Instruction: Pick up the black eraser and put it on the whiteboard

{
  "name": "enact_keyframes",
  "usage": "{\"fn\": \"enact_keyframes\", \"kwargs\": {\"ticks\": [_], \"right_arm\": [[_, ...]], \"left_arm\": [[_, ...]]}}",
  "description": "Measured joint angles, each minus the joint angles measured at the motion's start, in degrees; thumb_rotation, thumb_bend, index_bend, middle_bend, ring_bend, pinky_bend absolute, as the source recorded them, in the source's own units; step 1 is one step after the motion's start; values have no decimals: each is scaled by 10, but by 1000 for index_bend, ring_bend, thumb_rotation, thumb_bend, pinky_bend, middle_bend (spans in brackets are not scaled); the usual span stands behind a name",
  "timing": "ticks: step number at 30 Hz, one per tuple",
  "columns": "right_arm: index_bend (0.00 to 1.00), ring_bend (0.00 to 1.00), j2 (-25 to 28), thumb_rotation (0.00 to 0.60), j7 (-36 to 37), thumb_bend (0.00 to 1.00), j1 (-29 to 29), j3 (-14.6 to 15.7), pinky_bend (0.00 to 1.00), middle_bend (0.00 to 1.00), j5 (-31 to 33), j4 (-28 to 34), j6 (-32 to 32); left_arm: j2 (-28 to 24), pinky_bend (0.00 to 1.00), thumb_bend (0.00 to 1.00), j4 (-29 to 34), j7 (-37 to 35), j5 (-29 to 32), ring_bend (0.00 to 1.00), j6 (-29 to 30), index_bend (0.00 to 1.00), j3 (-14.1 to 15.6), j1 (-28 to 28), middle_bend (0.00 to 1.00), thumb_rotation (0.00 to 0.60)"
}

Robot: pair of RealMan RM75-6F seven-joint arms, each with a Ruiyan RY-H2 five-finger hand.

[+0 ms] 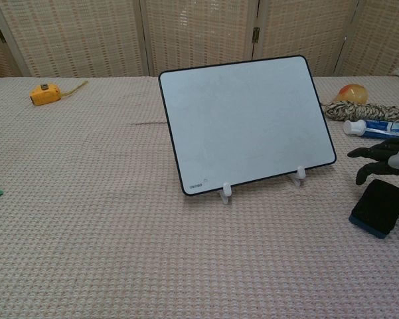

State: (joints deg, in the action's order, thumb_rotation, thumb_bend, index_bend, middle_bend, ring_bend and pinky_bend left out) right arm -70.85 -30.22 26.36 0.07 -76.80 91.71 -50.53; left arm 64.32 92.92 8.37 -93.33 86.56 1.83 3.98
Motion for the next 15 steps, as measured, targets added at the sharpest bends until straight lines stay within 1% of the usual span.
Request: {"fn": "enact_keyframes", "kwargs": {"ticks": [6,10,13,15], "right_arm": [[287,0,-11,600,1,313,5,3,0,0,7,-13,1],[328,0,-23,600,3,314,9,5,0,0,12,-28,2],[384,10,-30,600,7,313,11,6,0,0,10,-38,0],[457,36,-35,600,9,314,11,6,0,0,6,-44,-7]], "left_arm": [[1,0,237,0,0,1,0,1,0,-1,-1,14,600],[1,0,237,0,3,2,0,3,0,-1,-1,14,600],[2,0,237,0,3,3,0,4,0,-3,-2,14,600],[1,0,237,0,2,4,0,3,0,-3,-1,14,600]]}}
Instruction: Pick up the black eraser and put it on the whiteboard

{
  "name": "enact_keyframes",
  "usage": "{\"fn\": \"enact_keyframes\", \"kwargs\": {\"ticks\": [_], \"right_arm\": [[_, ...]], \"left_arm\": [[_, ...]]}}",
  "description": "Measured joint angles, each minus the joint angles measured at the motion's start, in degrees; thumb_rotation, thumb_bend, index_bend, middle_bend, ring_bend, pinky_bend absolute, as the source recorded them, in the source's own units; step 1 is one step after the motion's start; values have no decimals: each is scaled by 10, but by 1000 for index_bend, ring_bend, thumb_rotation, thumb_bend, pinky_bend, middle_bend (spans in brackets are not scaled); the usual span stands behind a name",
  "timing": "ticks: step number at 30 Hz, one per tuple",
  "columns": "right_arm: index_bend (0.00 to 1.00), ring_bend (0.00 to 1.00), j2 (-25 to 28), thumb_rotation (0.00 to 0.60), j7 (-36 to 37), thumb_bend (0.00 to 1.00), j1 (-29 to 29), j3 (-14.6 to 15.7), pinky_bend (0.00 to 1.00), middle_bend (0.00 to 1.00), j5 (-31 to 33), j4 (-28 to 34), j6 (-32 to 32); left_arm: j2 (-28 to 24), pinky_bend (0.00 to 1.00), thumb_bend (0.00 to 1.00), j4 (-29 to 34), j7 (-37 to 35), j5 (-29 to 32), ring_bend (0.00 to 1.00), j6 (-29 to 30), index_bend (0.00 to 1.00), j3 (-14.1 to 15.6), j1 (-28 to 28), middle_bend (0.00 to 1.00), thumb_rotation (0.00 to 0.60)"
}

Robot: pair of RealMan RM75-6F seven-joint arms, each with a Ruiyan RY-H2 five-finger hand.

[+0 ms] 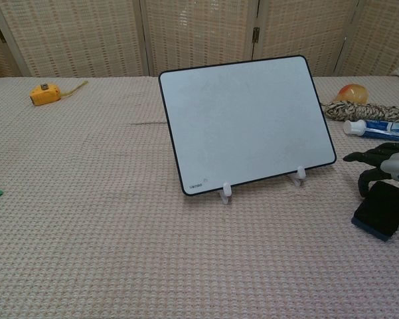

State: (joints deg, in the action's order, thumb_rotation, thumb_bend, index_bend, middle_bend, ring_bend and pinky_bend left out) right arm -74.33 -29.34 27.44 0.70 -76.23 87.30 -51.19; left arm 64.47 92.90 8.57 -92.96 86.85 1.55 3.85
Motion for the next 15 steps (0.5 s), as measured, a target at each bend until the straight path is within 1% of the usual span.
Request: {"fn": "enact_keyframes", "kwargs": {"ticks": [3,5,11,13,15], "right_arm": [[551,71,-11,600,5,313,-2,0,0,17,-10,-14,-17],[593,82,-21,600,9,313,-5,-1,0,38,-18,-26,-32],[613,96,-32,600,30,314,-13,-4,0,50,-43,-37,-73],[612,81,-36,600,38,314,-16,-8,0,50,-56,-39,-98],[612,45,-43,600,45,314,-18,-13,0,45,-70,-44,-124]], "left_arm": [[0,0,237,0,-1,0,0,0,0,0,0,14,600],[-1,0,237,0,-1,1,0,1,0,-1,0,14,600],[-1,0,237,0,-1,0,0,1,0,0,-1,14,600],[-1,0,237,0,0,1,0,-1,0,0,0,14,600],[-1,0,237,0,2,0,0,-1,0,0,0,14,600]]}}
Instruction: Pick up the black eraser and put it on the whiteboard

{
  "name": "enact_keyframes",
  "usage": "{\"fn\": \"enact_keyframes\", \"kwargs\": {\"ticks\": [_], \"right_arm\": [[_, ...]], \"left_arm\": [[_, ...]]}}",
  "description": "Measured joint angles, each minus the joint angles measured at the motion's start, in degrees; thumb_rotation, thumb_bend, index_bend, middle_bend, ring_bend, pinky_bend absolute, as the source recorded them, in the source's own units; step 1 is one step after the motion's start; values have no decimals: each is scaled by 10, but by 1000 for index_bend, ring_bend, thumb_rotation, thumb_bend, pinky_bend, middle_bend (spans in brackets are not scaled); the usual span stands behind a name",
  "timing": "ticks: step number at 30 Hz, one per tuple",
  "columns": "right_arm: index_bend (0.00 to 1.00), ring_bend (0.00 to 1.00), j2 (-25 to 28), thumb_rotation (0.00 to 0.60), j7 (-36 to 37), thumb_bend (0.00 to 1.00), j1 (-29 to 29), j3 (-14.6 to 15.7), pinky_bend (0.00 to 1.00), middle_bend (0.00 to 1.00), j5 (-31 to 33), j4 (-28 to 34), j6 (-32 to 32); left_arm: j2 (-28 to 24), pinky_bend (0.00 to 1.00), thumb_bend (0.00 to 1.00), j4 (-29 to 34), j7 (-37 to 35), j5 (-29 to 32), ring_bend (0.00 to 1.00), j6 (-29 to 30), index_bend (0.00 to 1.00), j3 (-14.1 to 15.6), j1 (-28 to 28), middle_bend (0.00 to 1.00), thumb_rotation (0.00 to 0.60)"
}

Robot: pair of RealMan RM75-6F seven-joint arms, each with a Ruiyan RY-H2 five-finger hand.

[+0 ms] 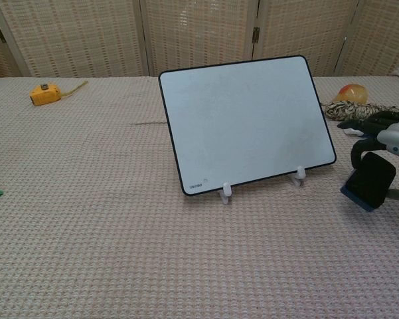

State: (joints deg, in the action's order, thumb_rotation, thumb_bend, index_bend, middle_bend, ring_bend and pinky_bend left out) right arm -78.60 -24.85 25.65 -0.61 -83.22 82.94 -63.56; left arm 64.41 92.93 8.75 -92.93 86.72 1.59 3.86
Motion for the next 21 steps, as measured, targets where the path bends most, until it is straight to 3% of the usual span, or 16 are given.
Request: {"fn": "enact_keyframes", "kwargs": {"ticks": [8,21], "right_arm": [[613,27,-75,600,-5,314,11,-45,0,38,-35,-43,-70],[593,34,-204,600,-31,313,75,-105,0,42,-34,-203,-87]], "left_arm": [[0,0,237,1,-1,-5,0,5,0,1,-2,14,600],[-6,0,237,-1,-18,-2,0,-5,0,2,2,14,600]]}}
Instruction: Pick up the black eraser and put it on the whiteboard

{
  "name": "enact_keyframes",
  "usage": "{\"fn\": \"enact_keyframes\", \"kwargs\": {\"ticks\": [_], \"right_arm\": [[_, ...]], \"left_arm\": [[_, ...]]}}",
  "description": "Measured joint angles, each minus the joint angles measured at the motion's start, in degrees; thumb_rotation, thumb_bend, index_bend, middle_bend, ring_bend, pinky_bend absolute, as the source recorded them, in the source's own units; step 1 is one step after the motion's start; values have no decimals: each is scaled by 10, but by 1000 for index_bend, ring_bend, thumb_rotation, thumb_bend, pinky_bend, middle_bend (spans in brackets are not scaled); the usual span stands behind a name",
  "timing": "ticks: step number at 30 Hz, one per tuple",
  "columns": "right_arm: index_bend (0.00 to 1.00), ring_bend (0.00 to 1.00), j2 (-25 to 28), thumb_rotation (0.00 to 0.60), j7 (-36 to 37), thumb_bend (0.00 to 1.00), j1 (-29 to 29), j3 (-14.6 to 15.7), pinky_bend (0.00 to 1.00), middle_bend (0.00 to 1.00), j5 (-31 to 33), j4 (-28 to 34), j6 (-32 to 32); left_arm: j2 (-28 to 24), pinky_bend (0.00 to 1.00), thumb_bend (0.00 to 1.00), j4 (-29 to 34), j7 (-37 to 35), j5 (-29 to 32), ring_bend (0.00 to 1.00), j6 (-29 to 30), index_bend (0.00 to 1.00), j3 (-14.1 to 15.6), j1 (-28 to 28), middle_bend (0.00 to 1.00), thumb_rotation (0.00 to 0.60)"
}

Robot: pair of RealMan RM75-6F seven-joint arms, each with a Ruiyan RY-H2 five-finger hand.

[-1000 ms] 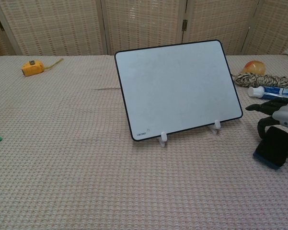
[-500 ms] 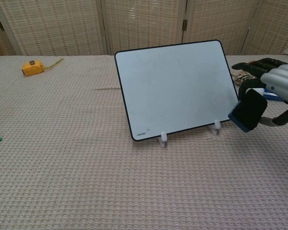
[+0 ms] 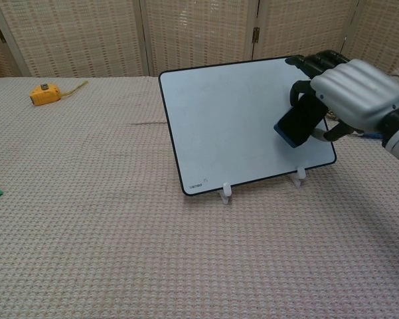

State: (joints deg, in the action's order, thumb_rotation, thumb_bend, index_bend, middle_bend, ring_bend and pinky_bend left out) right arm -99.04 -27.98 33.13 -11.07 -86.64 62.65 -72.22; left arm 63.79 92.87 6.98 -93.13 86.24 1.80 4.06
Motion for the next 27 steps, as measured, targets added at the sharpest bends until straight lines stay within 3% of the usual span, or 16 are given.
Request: {"fn": "enact_keyframes", "kwargs": {"ticks": [3,8,10,21,27], "right_arm": [[508,33,-18,600,1,314,11,-7,0,30,7,-26,4],[103,0,-34,600,9,314,23,-13,0,0,22,-53,15],[28,0,-34,600,15,314,23,-12,0,0,22,-54,13],[0,0,1,600,17,314,8,3,0,0,22,6,1],[0,0,76,600,8,314,-32,32,0,0,29,128,-8]], "left_arm": [[-1,0,237,1,0,2,0,-2,0,0,1,14,600],[-2,0,237,1,-3,2,0,-5,0,0,2,14,600],[-2,0,237,0,-2,3,0,-7,0,0,4,14,600],[-1,0,237,1,0,3,0,-3,0,0,3,14,600],[-1,0,237,0,1,4,0,-2,0,-2,2,14,600]]}}
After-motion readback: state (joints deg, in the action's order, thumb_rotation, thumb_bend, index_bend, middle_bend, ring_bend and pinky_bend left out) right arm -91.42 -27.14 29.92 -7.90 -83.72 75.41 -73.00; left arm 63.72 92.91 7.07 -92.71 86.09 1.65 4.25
